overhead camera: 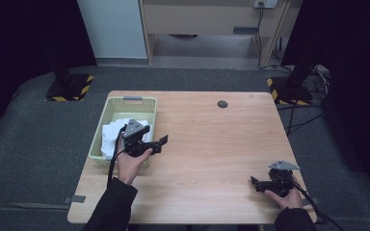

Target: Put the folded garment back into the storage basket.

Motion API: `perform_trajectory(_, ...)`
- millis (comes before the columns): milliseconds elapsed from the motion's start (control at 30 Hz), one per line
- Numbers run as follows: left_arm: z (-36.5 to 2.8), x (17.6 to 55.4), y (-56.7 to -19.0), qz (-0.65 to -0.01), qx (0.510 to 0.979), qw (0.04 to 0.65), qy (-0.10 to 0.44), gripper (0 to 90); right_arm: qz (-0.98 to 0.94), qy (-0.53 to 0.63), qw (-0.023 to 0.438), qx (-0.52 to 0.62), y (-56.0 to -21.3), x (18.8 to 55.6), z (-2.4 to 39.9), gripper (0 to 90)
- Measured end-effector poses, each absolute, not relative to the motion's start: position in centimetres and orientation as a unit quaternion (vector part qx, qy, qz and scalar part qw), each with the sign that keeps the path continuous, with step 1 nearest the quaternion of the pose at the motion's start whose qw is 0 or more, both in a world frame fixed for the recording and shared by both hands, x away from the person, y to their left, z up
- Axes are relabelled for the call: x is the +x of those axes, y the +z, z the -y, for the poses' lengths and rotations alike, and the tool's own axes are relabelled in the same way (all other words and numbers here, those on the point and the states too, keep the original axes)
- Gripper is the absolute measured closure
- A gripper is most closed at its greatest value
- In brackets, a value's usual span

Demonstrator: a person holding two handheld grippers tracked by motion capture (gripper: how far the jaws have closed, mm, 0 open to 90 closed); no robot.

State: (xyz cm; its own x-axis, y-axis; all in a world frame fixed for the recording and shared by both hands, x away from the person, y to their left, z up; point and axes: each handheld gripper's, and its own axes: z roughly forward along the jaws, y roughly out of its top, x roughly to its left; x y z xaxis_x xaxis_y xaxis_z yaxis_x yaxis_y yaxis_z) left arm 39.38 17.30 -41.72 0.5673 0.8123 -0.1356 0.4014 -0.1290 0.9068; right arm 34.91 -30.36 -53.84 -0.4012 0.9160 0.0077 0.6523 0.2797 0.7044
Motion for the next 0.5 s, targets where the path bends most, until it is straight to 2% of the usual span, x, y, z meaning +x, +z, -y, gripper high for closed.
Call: perform_trajectory(500, -15.1, 38.7, -41.8, -0.391, 0.741, 0.514, 0.185, 16.4, -0.773, 0.321, 0.205, 0.507, -53.8, 34.9, 30.4, 0.6)
